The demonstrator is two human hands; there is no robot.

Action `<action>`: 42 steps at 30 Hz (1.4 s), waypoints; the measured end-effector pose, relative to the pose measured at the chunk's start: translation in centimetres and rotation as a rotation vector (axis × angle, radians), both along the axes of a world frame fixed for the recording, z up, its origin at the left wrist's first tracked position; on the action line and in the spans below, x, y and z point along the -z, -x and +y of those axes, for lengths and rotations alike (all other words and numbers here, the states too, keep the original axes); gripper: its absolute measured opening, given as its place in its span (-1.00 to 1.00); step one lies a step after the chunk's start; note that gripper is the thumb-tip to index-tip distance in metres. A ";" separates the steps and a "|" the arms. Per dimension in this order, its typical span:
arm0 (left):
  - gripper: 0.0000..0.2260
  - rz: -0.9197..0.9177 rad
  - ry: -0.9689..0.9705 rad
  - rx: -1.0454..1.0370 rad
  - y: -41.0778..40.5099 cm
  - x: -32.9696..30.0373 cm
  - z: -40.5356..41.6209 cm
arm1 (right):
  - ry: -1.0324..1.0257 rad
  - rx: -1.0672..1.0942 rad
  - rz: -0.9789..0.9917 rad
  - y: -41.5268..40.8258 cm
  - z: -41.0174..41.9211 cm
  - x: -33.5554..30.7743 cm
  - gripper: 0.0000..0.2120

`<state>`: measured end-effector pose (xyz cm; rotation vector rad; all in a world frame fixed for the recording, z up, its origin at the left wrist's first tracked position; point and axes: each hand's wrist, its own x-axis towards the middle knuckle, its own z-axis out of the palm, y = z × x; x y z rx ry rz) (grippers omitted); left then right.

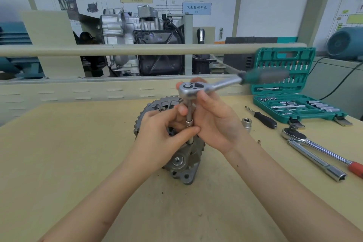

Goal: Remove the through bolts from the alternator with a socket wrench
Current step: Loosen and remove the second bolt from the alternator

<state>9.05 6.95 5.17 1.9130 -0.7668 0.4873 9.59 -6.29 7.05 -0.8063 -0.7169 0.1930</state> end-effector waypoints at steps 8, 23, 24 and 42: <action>-0.78 -0.102 -0.077 -0.017 -0.1 0.1 0.1 | 0.142 0.109 0.030 0.4 0.2 -0.5 -0.65; -0.87 -0.158 -0.123 -0.125 0.4 0.7 -0.1 | 0.105 0.158 0.109 0.0 0.1 -0.3 -0.64; -0.90 -0.154 -0.115 -0.131 0.5 0.7 -0.1 | 0.092 0.157 0.119 0.0 0.2 -0.4 -0.64; -0.76 -0.147 -0.115 -0.178 0.6 0.6 -0.1 | 0.143 0.172 0.001 1.3 0.9 -1.1 -0.77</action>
